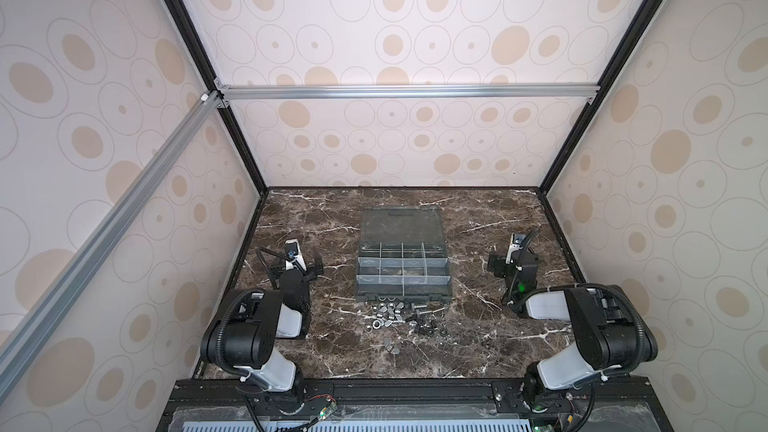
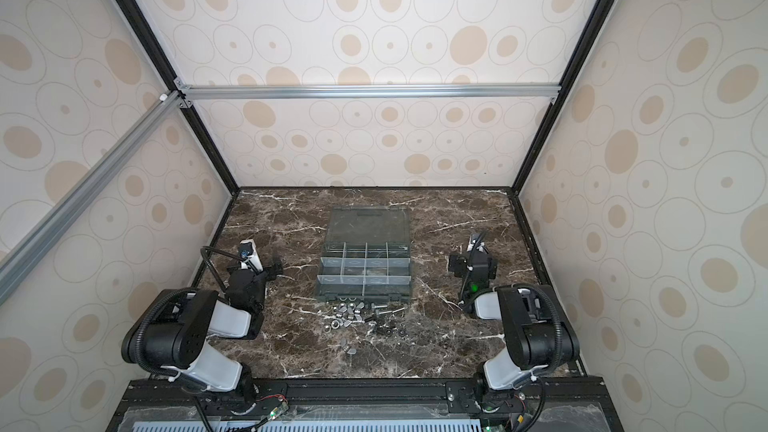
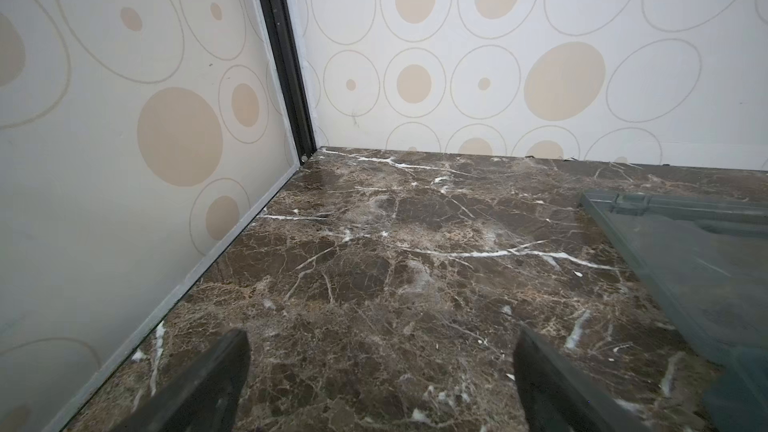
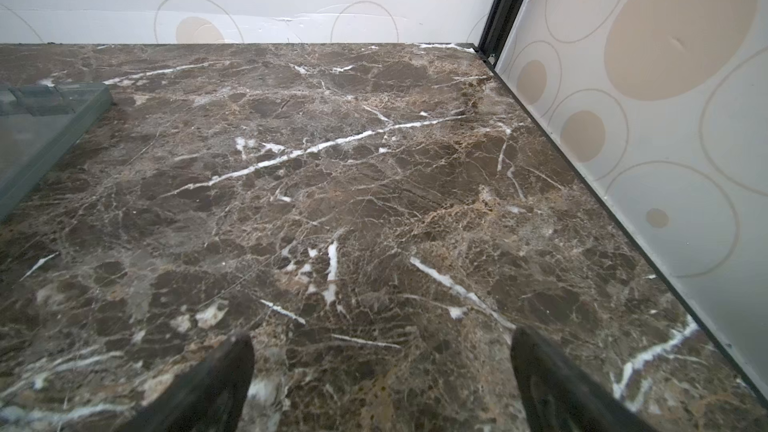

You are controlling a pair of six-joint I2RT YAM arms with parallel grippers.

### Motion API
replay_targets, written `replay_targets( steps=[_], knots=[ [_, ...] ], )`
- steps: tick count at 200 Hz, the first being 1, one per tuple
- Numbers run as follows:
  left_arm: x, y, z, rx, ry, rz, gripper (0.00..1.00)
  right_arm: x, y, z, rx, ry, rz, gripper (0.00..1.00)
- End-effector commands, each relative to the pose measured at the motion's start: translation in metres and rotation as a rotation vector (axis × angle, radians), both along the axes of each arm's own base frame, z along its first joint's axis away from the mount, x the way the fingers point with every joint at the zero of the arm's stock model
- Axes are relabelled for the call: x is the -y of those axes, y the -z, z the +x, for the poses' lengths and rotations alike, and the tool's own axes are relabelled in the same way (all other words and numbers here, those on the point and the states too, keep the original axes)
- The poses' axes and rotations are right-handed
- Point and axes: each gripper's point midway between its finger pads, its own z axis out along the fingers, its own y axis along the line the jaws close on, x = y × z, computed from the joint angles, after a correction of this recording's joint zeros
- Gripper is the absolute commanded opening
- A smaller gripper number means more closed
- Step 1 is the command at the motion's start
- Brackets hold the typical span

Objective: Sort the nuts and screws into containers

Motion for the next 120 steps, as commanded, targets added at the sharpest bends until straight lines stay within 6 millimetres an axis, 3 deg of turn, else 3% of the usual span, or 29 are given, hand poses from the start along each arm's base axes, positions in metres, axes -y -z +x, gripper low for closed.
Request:
replay_targets(
  steps=[1,120],
  knots=[
    [-0.0003,-0.0099,0.0018,0.038,-0.003,0.015,0.99,0.0006,-0.0093,0.0022,0.037,-0.002,0.001,1.0],
    [-0.0004,-0.0092,0.0012,0.036,-0.002,0.015,0.99,0.0007,-0.0087,0.0027,0.032,-0.001,0.001,1.0]
  ],
)
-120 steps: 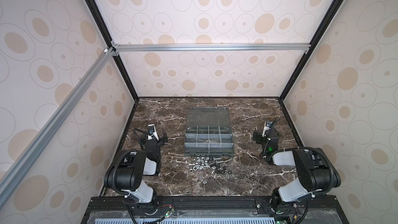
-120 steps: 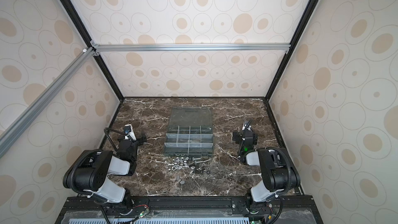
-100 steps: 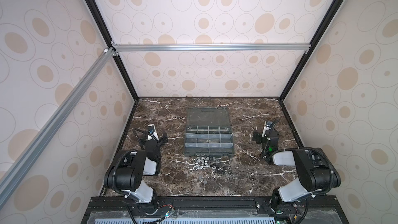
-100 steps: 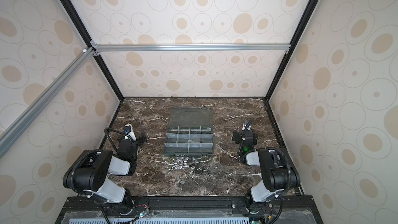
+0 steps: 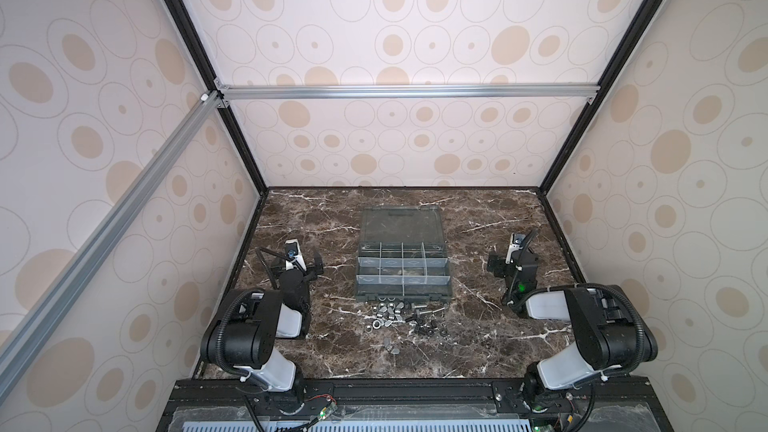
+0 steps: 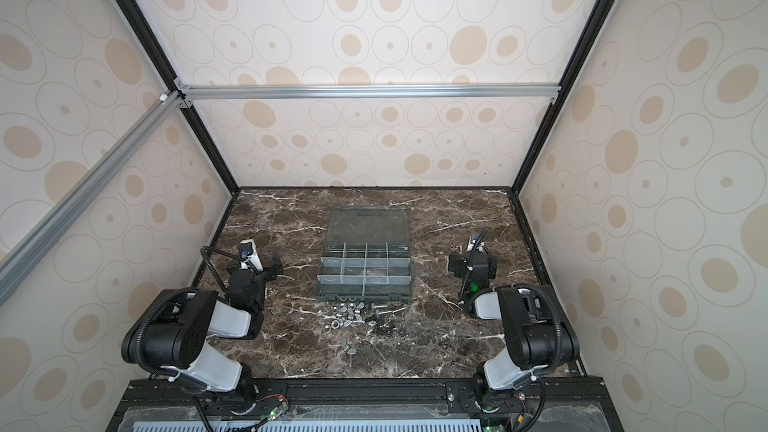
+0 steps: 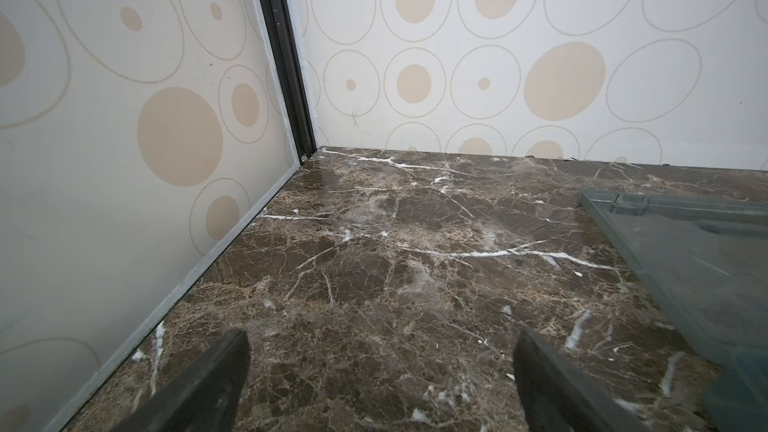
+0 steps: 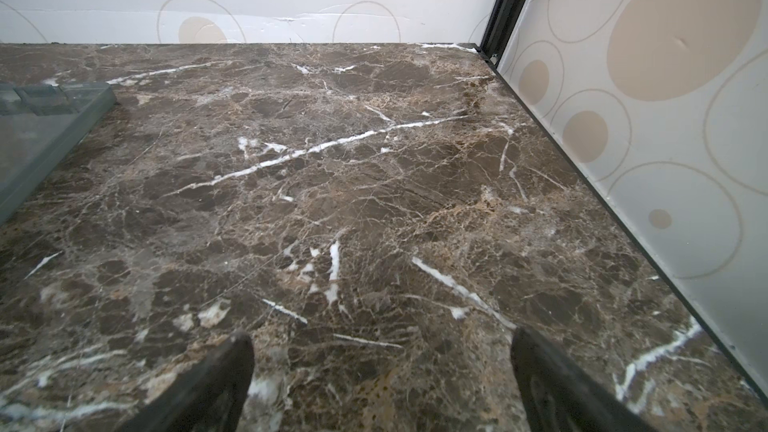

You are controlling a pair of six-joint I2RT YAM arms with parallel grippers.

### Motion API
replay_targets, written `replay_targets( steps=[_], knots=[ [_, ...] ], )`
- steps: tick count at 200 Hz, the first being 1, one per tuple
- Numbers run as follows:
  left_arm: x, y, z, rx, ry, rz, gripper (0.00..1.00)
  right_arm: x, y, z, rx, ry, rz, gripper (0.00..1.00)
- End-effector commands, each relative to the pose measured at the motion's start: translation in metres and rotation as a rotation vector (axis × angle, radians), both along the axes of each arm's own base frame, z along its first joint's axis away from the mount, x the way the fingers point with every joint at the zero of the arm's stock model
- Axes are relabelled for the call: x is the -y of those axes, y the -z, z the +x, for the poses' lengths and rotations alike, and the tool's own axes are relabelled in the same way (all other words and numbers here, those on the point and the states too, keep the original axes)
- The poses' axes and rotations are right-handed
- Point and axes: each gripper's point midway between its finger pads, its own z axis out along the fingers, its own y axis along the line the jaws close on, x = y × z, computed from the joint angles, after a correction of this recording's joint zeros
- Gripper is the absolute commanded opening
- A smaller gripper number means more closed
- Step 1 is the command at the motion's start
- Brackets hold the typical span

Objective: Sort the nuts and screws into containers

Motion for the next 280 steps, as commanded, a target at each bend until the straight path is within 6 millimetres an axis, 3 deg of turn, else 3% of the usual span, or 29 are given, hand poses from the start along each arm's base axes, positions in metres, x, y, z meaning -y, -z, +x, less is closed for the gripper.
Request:
replay_targets(
  steps=[1,141,159,182,205,222,247,280],
  knots=[
    [0.0,-0.009,0.001,0.036,-0.002,0.015,0.99,0.001,-0.008,0.003,0.03,0.003,0.0,1.0],
    [-0.001,-0.011,0.001,0.043,-0.003,0.015,0.99,0.002,-0.009,0.002,0.033,0.003,-0.002,1.0],
    [-0.003,-0.02,0.006,0.007,-0.018,0.015,0.99,0.002,-0.02,0.002,0.071,0.008,-0.008,1.0],
    [0.001,-0.051,0.017,-0.058,-0.008,-0.04,0.99,-0.013,-0.044,-0.001,0.01,-0.067,-0.002,1.0],
    [0.019,-0.082,0.016,-0.098,0.071,-0.113,0.99,-0.026,-0.072,-0.015,-0.076,-0.103,0.098,1.0],
    [0.04,-0.096,0.012,-0.152,0.172,-0.172,0.99,-0.051,-0.097,-0.031,-0.061,-0.194,0.165,1.0],
    [0.076,-0.092,-0.008,-0.265,0.298,-0.222,0.97,-0.09,-0.116,-0.061,-0.11,-0.306,0.198,1.0],
    [0.104,-0.074,-0.038,-0.337,0.361,-0.271,0.93,-0.122,-0.099,-0.099,-0.274,-0.368,0.237,0.99]
  ],
)
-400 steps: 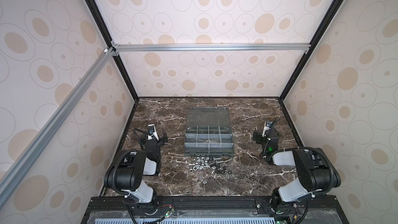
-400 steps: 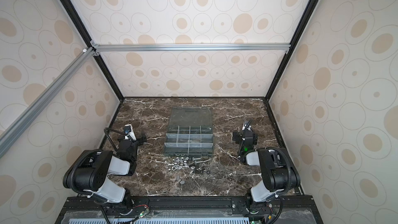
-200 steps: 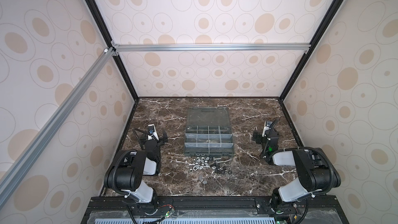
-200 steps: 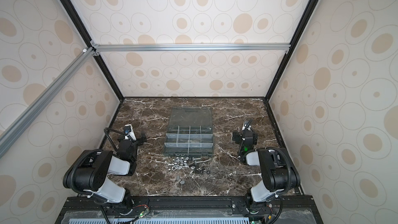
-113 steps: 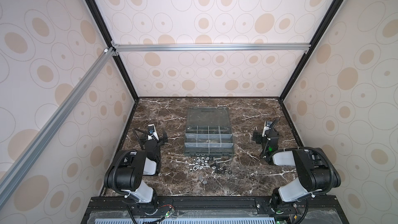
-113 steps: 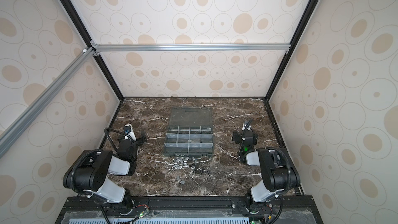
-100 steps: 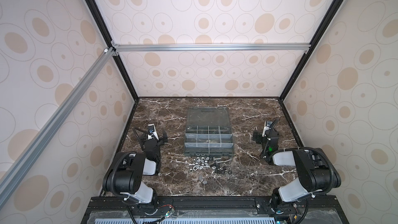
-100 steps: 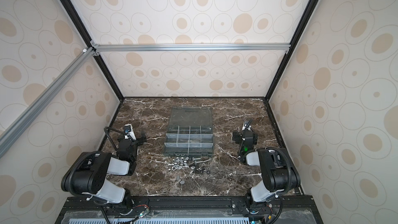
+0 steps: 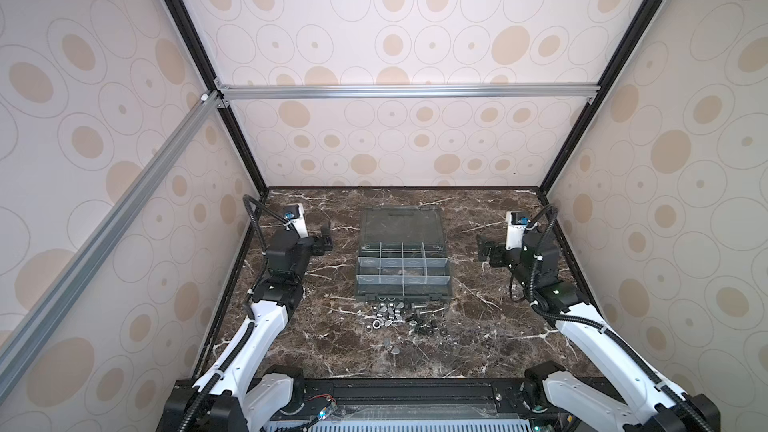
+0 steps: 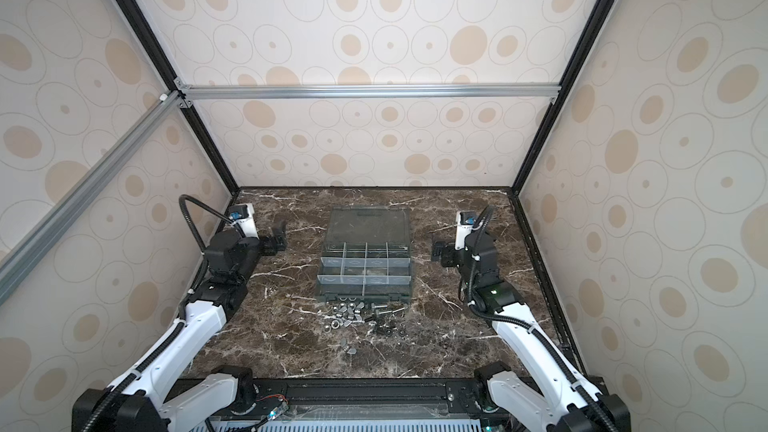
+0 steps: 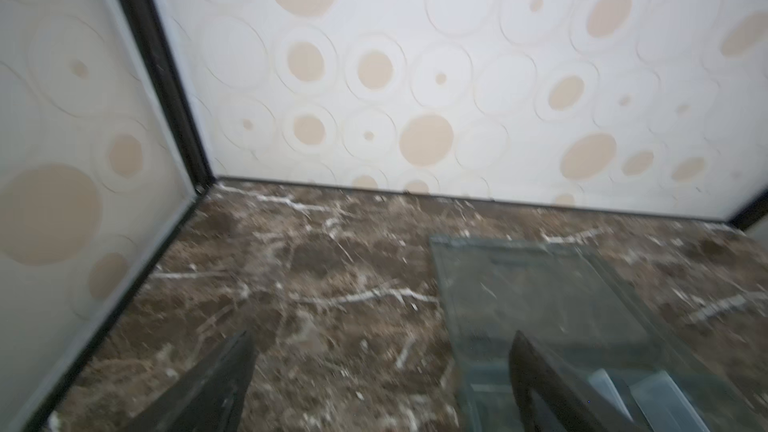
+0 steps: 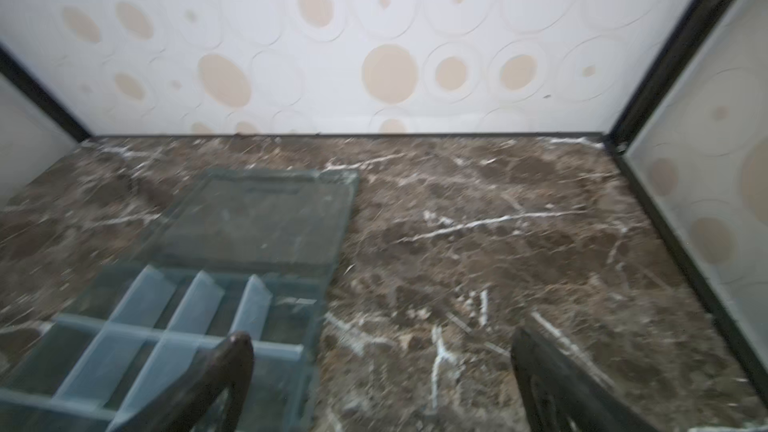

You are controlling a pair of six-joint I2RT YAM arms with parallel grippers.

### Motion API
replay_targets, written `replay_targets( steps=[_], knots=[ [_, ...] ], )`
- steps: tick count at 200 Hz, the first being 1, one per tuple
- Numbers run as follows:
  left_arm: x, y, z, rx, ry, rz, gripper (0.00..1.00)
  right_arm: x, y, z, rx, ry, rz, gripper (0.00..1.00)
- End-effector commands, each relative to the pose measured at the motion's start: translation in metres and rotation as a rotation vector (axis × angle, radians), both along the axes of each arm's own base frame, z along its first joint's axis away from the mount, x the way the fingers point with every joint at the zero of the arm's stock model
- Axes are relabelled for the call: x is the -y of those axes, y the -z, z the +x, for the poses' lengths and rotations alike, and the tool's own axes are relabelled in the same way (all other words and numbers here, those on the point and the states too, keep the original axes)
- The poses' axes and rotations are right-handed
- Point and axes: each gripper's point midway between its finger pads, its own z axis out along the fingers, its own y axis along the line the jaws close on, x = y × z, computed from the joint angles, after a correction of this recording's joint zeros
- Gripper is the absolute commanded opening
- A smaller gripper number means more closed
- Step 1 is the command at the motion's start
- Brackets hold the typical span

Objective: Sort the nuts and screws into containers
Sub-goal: 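Move both grippers forward toward the pile of nuts and bolts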

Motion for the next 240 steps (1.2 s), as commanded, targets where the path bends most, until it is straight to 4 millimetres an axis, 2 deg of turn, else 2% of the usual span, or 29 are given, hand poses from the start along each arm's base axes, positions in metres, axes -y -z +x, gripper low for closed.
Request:
replay_targets(
  steps=[1,33,73,152,240],
  knots=[
    [0.022,0.046,-0.032,-0.201,0.073,-0.054,0.93,-0.012,0.053,-0.043,-0.28,-0.034,-0.008,0.99],
    [0.049,0.069,-0.058,-0.274,0.147,-0.089,0.88,-0.029,0.075,-0.069,-0.388,-0.06,0.029,0.96],
    [0.064,0.1,-0.081,-0.359,0.169,-0.191,0.81,-0.049,0.096,-0.091,-0.447,-0.081,0.039,0.96],
    [0.082,0.128,-0.108,-0.458,0.218,-0.231,0.76,-0.078,0.137,-0.113,-0.56,-0.106,0.02,0.96],
    [0.112,0.157,-0.134,-0.578,0.325,-0.189,0.72,-0.117,0.155,-0.126,-0.579,-0.177,-0.014,0.96]
  ],
)
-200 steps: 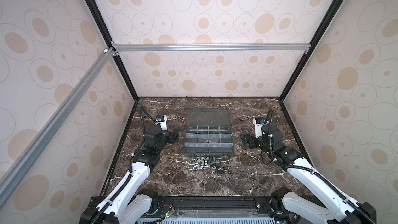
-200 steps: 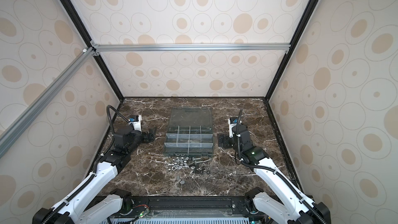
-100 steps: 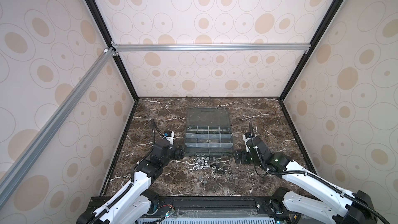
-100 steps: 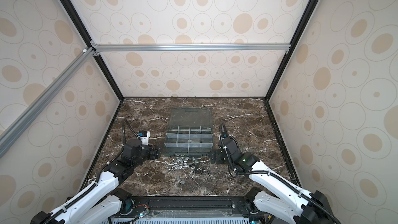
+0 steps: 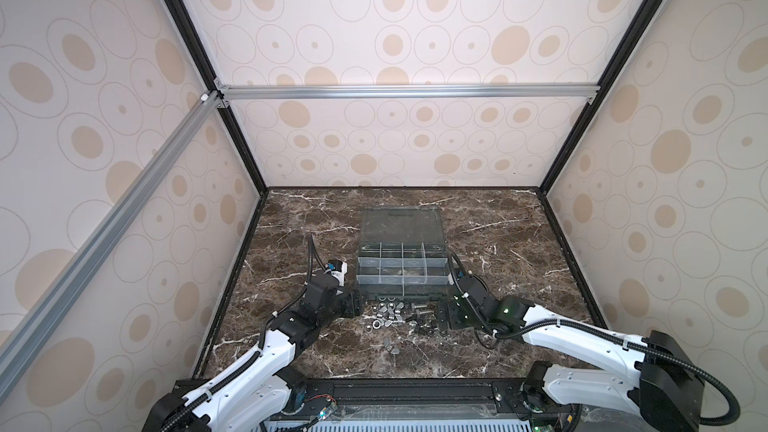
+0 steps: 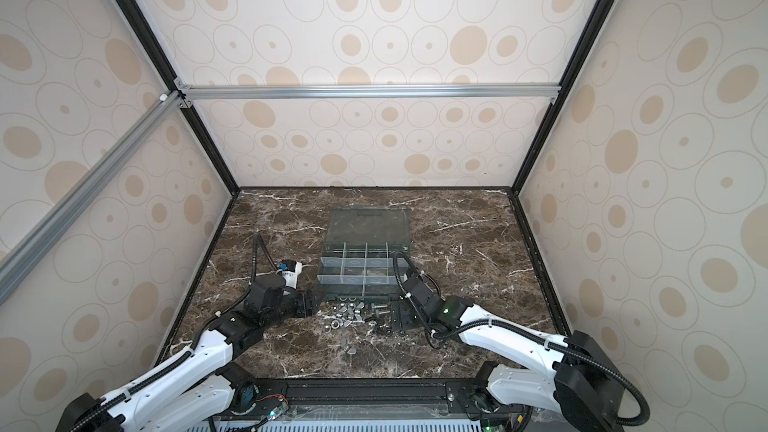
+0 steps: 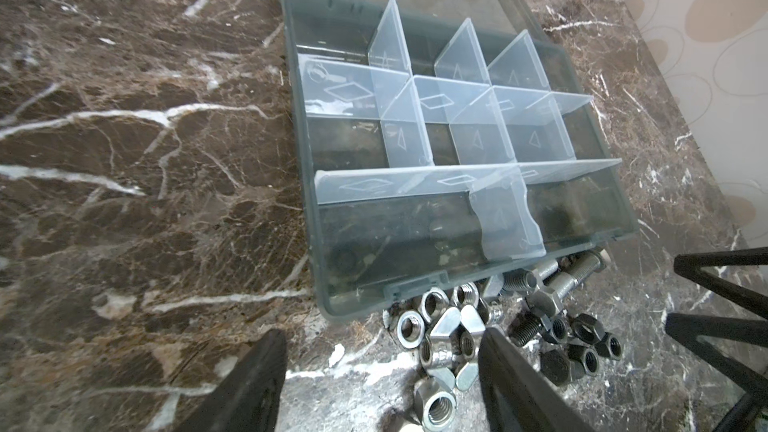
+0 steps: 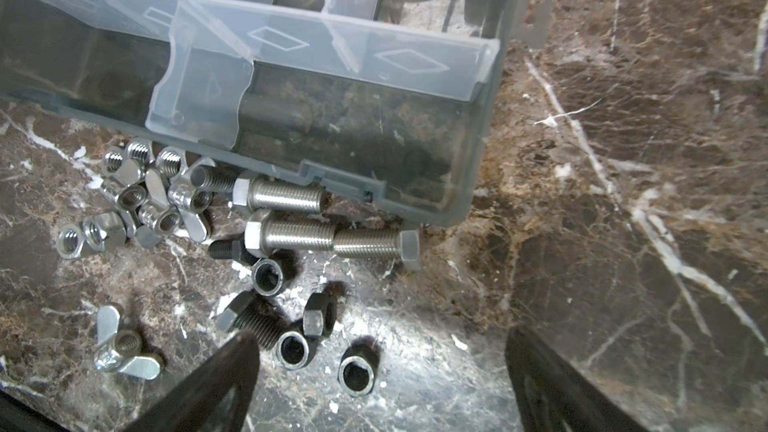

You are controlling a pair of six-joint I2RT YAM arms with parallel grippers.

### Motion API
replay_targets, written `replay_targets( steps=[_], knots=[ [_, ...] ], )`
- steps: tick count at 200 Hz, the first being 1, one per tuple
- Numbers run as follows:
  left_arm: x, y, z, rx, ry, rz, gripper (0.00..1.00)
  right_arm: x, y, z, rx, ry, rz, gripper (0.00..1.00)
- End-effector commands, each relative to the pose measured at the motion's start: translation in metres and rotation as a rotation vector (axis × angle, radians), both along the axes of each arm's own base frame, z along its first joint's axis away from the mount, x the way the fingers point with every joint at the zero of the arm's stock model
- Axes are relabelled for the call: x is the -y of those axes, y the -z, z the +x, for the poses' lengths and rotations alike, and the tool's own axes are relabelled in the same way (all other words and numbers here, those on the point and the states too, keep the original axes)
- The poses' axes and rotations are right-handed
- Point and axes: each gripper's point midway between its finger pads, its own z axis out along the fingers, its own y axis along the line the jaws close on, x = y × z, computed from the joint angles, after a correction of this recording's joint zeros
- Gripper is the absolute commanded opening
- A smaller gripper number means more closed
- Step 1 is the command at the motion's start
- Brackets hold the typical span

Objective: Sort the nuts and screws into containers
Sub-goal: 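Move both grippers forward toward the pile of nuts and bolts, then lower the left gripper onto a silver wing nut and close it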

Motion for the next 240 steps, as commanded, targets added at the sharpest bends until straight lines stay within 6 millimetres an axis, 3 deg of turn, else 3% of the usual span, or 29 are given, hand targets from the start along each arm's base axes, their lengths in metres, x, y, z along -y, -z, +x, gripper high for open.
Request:
replay_targets(
  steps=[1,70,164,240],
  knots=[
    [0.008,0.013,-0.013,-0.056,0.035,0.009,0.71,-0.009,-0.002,0.002,0.027,0.022,0.015,0.96],
    [0.031,0.034,-0.025,-0.114,0.11,0.014,0.63,-0.025,0.004,-0.004,0.035,0.037,0.009,0.96],
    [0.066,0.04,-0.018,-0.133,0.216,0.063,0.51,-0.035,0.011,-0.004,0.017,0.046,-0.005,0.96],
    [0.077,0.058,-0.012,-0.193,0.256,0.171,0.42,-0.037,0.011,-0.006,0.002,0.036,-0.007,0.96]
  ],
)
